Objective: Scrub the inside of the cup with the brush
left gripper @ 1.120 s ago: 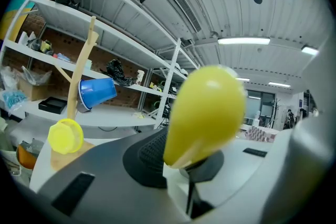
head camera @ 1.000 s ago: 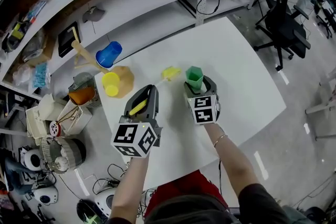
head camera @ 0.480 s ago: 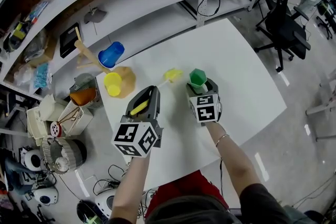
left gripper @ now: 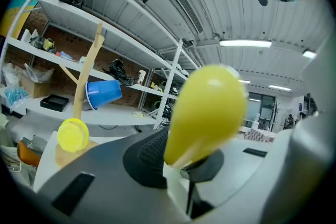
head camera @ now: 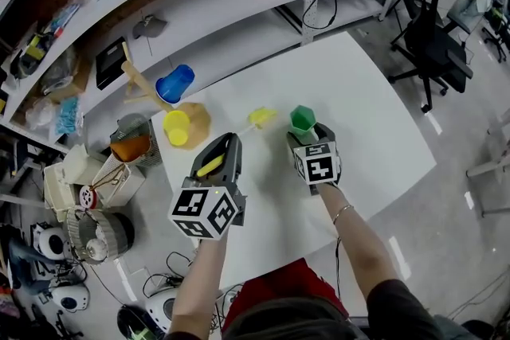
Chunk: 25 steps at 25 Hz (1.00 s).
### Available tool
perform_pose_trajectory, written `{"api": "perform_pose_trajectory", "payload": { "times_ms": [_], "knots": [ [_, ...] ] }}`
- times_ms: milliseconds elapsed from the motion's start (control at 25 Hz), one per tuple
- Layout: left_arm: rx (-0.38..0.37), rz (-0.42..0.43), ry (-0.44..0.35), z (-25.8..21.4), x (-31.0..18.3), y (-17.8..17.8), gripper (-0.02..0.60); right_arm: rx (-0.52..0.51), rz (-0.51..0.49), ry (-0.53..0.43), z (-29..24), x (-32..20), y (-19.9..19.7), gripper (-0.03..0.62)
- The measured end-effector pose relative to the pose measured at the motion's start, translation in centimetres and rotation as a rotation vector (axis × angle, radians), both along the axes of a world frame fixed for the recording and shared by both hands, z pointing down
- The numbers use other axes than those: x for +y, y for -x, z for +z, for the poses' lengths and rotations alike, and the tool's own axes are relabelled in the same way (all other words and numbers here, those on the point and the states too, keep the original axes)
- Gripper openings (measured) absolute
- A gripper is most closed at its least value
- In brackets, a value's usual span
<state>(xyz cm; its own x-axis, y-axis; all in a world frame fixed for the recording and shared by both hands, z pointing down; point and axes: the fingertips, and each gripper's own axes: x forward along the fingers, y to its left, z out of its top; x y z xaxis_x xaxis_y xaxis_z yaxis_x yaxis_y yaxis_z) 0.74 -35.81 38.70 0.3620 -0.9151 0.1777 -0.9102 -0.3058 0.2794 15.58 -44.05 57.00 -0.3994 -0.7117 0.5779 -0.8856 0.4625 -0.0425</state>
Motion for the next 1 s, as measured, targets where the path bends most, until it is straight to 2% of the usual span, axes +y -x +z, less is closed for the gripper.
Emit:
{"api": "perform_pose_trajectory", "payload": {
  "times_ms": [400,880,960,1000],
  "knots": [
    [0.019,-0.009,-0.022,-1.0,1.4,0.4,0.038,-0.044,0.016,0.0,-2.2,2.7,-0.9,0.301],
    [0.009,0.038,-0.058,-2.5,7.0,0.2,0.038,-0.104,0.043,-0.102,-8.4,10.1,-1.4,0.299],
    [0.01,0.051,-0.065,-2.9,7.9,0.1,0.038,-0.111,0.054,-0.121,-9.5,11.5,-1.5,0.267],
    [0.011,0.057,-0.07,-3.1,8.5,0.0,0.038,-0.113,0.064,-0.135,-10.0,12.1,-1.6,0.216]
  ]
}}
